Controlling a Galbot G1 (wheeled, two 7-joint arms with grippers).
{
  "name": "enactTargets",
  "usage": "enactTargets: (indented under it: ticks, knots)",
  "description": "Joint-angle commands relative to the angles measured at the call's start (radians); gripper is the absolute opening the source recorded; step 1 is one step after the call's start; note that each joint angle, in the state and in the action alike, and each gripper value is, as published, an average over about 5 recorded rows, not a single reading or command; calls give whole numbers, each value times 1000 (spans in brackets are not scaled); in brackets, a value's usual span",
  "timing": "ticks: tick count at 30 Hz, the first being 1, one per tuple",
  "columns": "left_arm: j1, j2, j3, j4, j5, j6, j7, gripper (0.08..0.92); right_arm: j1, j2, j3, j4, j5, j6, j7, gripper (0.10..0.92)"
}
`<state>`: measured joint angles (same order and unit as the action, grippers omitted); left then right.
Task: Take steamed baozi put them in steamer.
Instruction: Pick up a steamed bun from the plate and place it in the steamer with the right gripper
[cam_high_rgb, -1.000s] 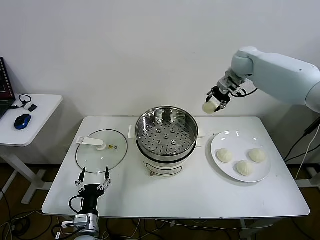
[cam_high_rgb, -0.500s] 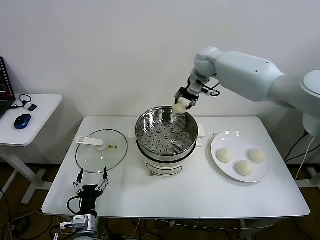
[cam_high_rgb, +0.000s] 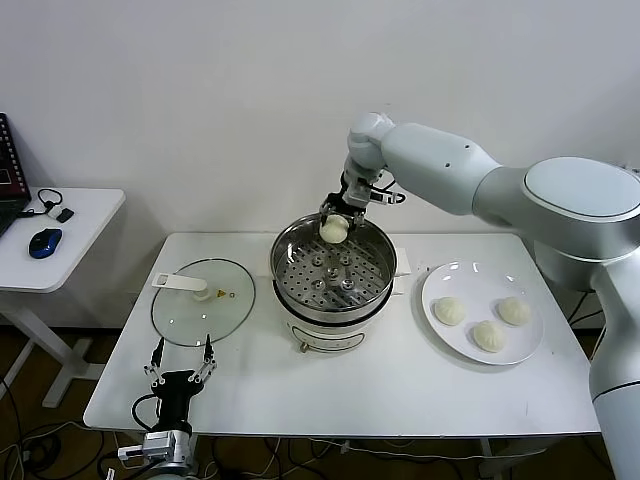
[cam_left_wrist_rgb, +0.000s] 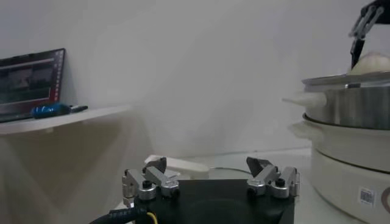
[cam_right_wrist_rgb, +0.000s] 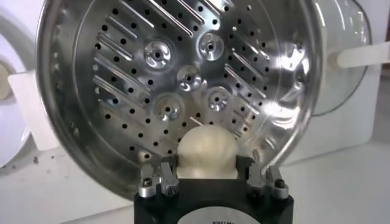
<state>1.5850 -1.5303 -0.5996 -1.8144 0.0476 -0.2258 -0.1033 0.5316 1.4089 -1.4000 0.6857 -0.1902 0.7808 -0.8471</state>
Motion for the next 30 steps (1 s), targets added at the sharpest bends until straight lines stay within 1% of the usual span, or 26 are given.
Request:
enactTargets:
  ticks: [1, 8, 11, 17, 20, 22, 24, 28, 30]
  knots:
    - [-2, -1, 0, 7, 2, -3, 0, 823, -67, 52, 24, -99, -44, 37, 16, 636]
    - [-9, -2, -7, 11, 3, -3, -1, 823, -77, 67, 25, -131, -58, 61, 1, 640]
    - [-11, -2, -6, 14, 2, -3, -1, 823, -80, 69, 27, -142, -59, 64, 7, 660]
    - [-15, -3, -3, 15, 2, -2, -2, 823, -83, 77, 39, -166, -57, 66, 38, 788]
    - [-14, -3, -4, 12, 2, 0, -2, 823, -69, 75, 42, -163, -46, 80, 31, 818]
    - [-13, -3, -4, 8, 3, 1, -1, 823, -43, 70, 31, -151, 12, 89, -5, 821]
    - [-11, -2, -4, 2, 4, 3, 0, 823, 0, 60, 4, -124, 107, 92, -67, 822]
    - [-3, 0, -3, -9, 6, 7, 2, 823, 127, 20, -106, -15, 324, 88, -204, 823]
    - [1, 0, -2, -13, 6, 7, 2, 823, 194, -8, -171, 51, 433, 67, -250, 823]
